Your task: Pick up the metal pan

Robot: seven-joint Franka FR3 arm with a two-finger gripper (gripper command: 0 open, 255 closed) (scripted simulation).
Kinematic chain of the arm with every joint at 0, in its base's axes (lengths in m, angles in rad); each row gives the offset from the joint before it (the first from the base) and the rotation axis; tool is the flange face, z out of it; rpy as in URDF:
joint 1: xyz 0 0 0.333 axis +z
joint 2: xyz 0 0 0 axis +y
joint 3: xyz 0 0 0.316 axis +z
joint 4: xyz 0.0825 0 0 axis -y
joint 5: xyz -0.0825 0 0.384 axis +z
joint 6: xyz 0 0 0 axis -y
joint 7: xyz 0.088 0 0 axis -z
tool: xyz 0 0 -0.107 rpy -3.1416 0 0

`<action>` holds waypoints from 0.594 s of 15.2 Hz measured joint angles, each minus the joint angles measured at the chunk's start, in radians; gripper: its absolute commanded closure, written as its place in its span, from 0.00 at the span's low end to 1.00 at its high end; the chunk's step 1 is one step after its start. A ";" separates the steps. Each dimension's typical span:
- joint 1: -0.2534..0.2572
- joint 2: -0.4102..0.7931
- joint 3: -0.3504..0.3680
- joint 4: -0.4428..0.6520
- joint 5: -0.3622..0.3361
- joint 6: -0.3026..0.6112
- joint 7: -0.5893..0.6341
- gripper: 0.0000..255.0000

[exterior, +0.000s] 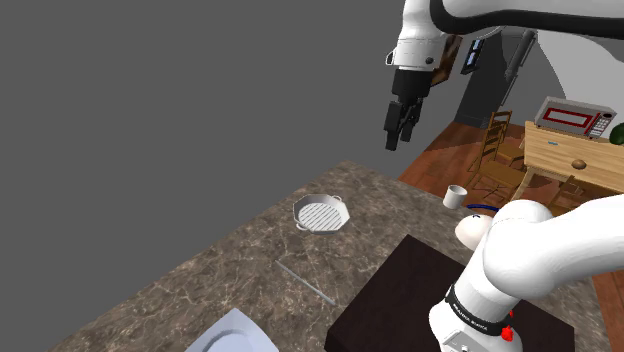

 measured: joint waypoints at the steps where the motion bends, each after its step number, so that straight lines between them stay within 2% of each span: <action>1: 0.000 0.000 0.000 0.000 0.000 0.000 0.000 0.00; 4: 0.007 -0.003 -0.016 -0.068 -0.020 0.073 -0.052 0.00; 9: 0.019 0.023 -0.060 -0.204 -0.066 0.259 -0.175 0.00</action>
